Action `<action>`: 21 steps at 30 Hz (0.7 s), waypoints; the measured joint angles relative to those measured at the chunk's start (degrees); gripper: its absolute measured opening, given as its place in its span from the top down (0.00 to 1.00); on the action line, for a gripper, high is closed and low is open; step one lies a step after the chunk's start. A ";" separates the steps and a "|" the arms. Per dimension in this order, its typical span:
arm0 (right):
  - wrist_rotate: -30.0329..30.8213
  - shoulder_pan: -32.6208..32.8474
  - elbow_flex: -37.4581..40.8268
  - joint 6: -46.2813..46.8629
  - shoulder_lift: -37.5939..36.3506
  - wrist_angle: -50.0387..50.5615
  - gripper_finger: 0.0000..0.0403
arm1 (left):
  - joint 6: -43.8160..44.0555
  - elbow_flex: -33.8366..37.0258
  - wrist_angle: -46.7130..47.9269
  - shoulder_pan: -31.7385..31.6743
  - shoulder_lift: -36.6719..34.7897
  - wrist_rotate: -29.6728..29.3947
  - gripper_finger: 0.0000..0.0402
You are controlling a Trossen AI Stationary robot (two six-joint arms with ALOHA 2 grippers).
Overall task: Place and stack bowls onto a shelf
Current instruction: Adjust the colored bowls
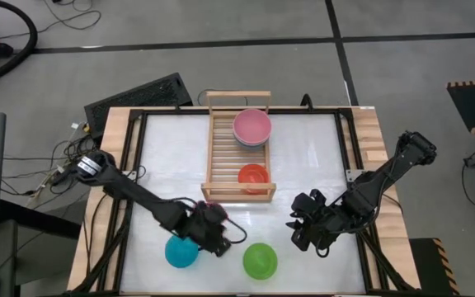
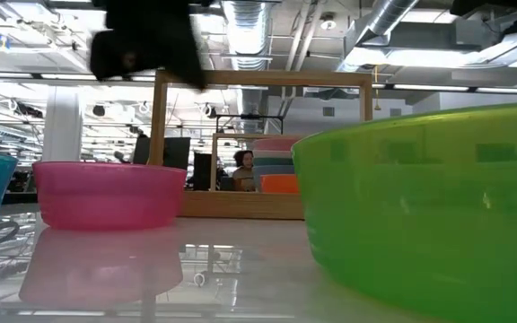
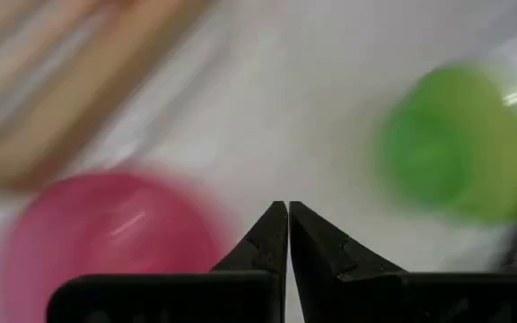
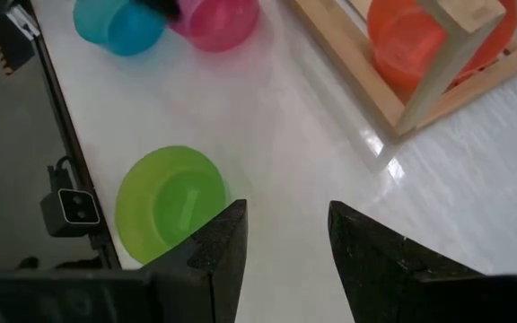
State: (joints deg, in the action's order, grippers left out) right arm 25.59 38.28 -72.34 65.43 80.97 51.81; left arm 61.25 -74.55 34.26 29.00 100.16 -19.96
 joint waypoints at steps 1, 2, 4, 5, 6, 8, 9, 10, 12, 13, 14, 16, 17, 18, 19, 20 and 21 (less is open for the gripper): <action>0.00 0.00 0.00 -0.25 0.00 0.00 0.55 | 1.02 -1.89 7.23 0.49 -0.03 0.19 1.00; 0.00 0.00 0.00 -0.86 0.00 0.00 0.55 | 2.31 -3.40 14.12 1.21 -0.04 0.61 1.00; 0.04 -0.04 0.00 -1.53 0.00 -0.03 0.55 | 6.32 -5.04 26.57 2.76 -0.13 2.67 1.00; 0.13 -0.04 0.00 -1.62 0.00 0.00 0.55 | 8.88 -5.19 31.50 3.72 -0.13 4.03 1.00; 0.29 -0.05 0.00 -1.62 0.00 -0.04 0.55 | 11.15 -5.11 35.61 4.79 -0.13 5.57 1.00; 0.92 -0.09 0.00 -1.64 0.00 -0.05 0.55 | 15.93 -3.58 40.28 7.38 -0.13 8.13 1.00; 1.33 -0.09 0.00 -1.64 0.00 -0.04 0.55 | 17.58 -2.25 40.78 8.88 -0.16 9.55 1.00; 1.46 -0.09 0.00 -1.64 0.00 -0.06 0.55 | 18.75 -1.05 40.57 10.54 -0.13 10.72 1.00; 1.52 -0.13 0.00 -1.66 0.00 -0.01 0.55 | 20.97 1.40 39.20 13.80 -0.09 12.32 1.00; 1.53 -0.13 0.00 -1.97 0.00 -0.01 0.55 | 22.18 2.56 38.13 15.14 -0.09 13.33 1.00; 1.53 -0.13 0.00 -2.35 0.00 -0.05 0.55 | 23.33 3.75 37.19 16.28 -0.10 14.29 1.00; 1.53 -0.13 0.00 -2.36 0.00 -0.02 0.55 | 26.32 5.68 35.53 18.28 -0.07 15.06 1.00; 1.53 -0.13 0.00 -2.36 0.00 -0.08 0.55 | 27.91 6.34 34.31 19.04 -0.07 14.88 1.00; 1.50 -0.13 0.00 -2.36 0.00 -0.10 0.55 | 28.85 6.87 33.12 19.73 -0.07 14.20 1.00; 1.50 -0.13 0.00 -2.39 0.02 -0.11 0.55 | 29.27 7.36 31.29 20.32 -0.07 13.03 1.00; 1.50 -0.13 0.00 -2.38 0.00 -0.10 0.55 | 29.47 7.61 28.85 20.69 -0.07 11.69 1.00; 1.50 -0.13 0.00 -2.28 0.00 -0.11 0.55 | 29.47 7.94 25.69 20.78 -0.09 10.51 1.00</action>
State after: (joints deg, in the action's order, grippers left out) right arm 27.09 38.15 -72.34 63.15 80.97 51.70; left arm 90.72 -66.60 59.95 49.78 100.07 -9.45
